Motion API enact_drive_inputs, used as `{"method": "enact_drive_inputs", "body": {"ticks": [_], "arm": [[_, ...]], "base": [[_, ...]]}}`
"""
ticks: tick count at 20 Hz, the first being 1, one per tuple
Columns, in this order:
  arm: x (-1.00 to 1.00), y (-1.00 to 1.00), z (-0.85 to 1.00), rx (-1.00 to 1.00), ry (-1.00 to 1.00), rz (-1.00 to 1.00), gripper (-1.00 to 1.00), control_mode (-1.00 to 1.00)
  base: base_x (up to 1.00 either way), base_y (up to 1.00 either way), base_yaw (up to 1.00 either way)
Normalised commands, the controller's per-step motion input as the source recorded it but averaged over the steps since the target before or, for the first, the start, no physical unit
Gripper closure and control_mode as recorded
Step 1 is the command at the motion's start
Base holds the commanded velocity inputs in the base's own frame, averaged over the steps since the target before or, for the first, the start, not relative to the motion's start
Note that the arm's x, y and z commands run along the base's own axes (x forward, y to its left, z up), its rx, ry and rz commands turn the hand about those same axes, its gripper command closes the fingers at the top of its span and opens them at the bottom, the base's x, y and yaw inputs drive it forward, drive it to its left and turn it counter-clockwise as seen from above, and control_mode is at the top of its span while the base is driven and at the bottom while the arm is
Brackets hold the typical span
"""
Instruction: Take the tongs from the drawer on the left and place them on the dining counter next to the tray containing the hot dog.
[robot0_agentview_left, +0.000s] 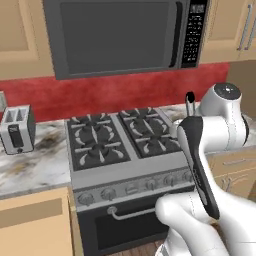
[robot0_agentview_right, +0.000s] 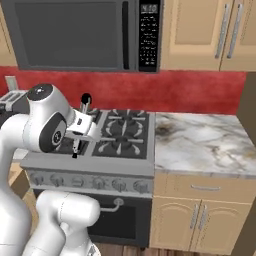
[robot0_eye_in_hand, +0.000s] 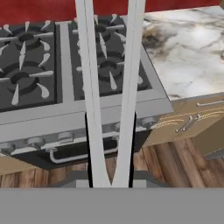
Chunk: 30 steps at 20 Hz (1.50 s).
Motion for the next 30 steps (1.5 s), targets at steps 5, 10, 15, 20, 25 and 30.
{"method": "enact_drive_inputs", "body": {"ticks": [5,10,15,20,25,30], "arm": [[0.0,0.0,0.0,0.0,0.0,0.0,1.0,1.0],[0.0,0.0,0.0,0.0,0.0,0.0,1.0,1.0],[0.0,0.0,0.0,0.0,0.0,0.0,1.0,1.0],[0.0,0.0,0.0,0.0,0.0,0.0,1.0,1.0],[0.0,0.0,0.0,0.0,0.0,0.0,1.0,1.0],[0.0,0.0,0.0,0.0,0.0,0.0,1.0,1.0]], "base": [[-0.1,-0.54,-0.25],[-0.22,-0.34,-0.47],[-0.35,-0.38,-0.6],[-0.6,-0.45,-0.57],[-0.46,-0.37,-0.48],[-0.33,-0.46,-0.49]]}}
